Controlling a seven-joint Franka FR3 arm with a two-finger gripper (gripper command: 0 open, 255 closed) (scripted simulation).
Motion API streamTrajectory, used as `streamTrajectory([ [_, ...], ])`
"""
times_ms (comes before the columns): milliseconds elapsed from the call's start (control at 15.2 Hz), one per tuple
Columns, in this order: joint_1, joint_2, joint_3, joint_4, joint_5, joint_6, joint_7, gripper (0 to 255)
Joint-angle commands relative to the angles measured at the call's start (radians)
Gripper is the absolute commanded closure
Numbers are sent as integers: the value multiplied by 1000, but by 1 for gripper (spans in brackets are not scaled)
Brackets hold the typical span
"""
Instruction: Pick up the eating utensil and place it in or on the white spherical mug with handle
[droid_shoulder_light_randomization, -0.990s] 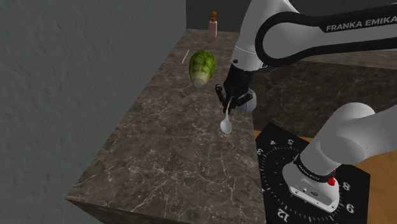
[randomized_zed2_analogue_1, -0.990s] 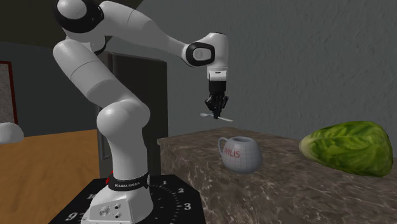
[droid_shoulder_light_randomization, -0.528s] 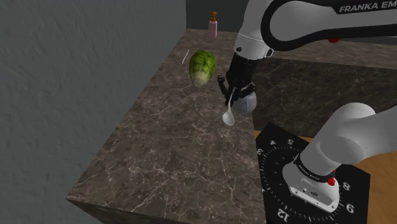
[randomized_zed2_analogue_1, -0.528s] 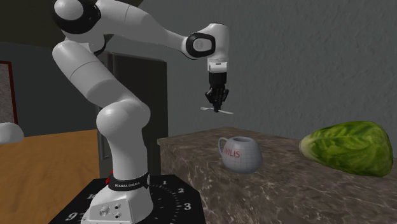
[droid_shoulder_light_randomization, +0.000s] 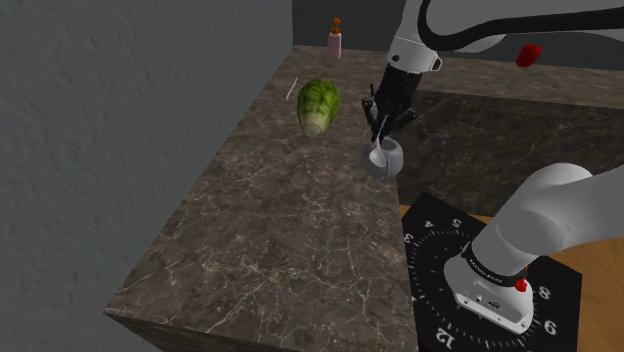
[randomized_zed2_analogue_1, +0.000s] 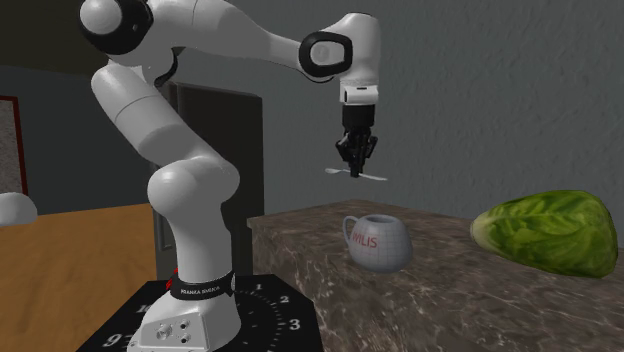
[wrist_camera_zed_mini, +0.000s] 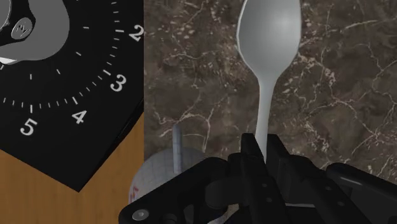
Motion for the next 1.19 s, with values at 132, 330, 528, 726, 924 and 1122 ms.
streamTrajectory([
  [132,-45,36,-82,29,-55,-17,-94,255],
  [330,-78,78,-140,65,-92,-25,-162,255],
  [528,-96,112,-176,81,-113,-17,-207,255],
  [726,-96,116,-175,44,-110,24,-215,255],
  [924,-95,123,-174,9,-106,65,-223,255],
  [1122,-94,133,-173,-25,-102,107,-232,255],
])
